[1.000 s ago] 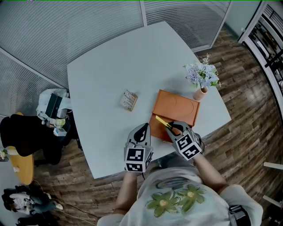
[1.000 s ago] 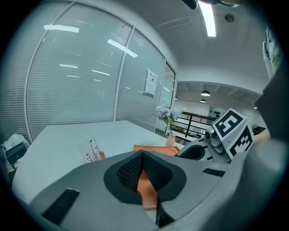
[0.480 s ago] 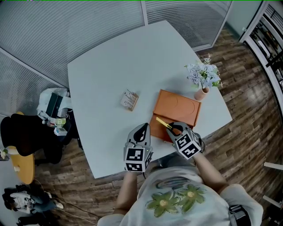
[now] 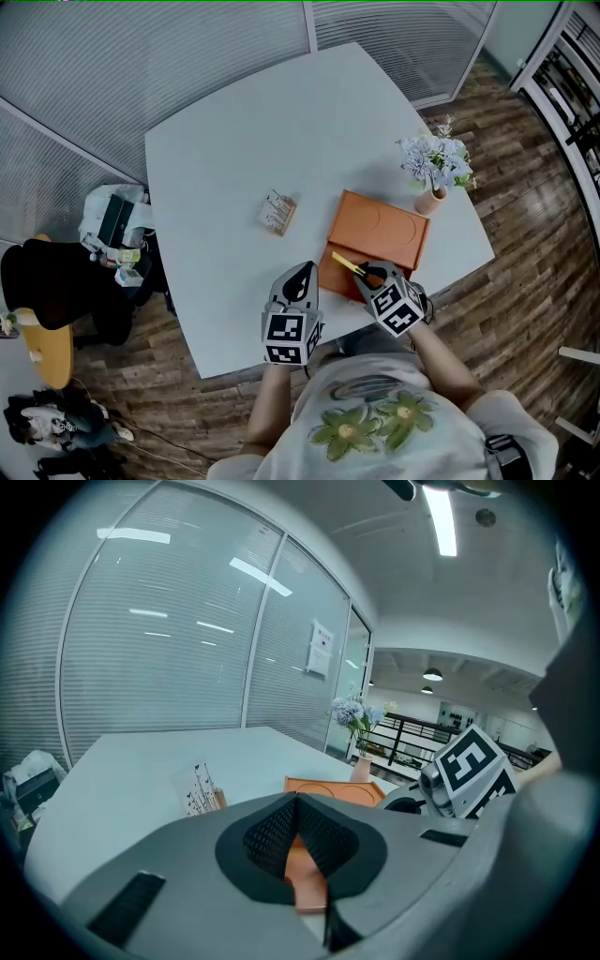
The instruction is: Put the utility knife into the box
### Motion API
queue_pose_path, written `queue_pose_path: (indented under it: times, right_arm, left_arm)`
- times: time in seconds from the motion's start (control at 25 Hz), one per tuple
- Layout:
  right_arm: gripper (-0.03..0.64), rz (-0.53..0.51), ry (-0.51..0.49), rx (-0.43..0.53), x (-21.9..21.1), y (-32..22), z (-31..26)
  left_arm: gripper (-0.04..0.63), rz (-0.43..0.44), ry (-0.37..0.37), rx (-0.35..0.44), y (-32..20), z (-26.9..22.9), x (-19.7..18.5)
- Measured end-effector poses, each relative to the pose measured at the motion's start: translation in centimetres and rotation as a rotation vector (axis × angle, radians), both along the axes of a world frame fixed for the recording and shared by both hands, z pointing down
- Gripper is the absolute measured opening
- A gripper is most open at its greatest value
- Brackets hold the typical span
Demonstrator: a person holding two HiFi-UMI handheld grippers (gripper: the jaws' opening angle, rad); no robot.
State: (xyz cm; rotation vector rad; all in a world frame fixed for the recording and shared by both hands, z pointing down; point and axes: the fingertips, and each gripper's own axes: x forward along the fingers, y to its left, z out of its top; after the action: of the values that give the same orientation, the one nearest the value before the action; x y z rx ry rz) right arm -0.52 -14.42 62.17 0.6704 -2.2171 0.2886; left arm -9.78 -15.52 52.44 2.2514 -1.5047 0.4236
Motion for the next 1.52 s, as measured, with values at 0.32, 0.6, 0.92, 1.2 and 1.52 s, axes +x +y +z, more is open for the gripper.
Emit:
queue_pose_path:
  times: [0.32, 0.6, 0.92, 1.2, 1.52]
  right_arm:
    - [0.074, -0.019, 0.027, -0.016, -0.1, 0.0, 1.0]
    - [0.074, -0.039, 0.049, -0.033, -0.5, -0.1, 1.9]
    - [0.074, -0.054, 0.071, -0.058, -0.7, -0.3, 2.9]
    - [0.074, -0.079, 0.090, -0.077, -1.0, -0.1, 3.9]
    - [0.074, -0.104, 0.121, -0.095, -1.2, -0.2, 5.0]
  left_arm:
    - [0.000, -0.006, 0.002, -0.004, -0.3, 0.3, -0.3]
    - [0.000, -0.013, 0.002, -0.014, -0.6, 0.7, -0.7]
    - [0.000, -0.020, -0.001, -0.028, -0.8, 1.1, -1.1]
    - [0.000, -0.028, 0.001, -0.037, -0.9, 1.5, -1.6]
    - [0.000, -0.028, 0.000, -0.044, -1.3, 1.7, -1.8]
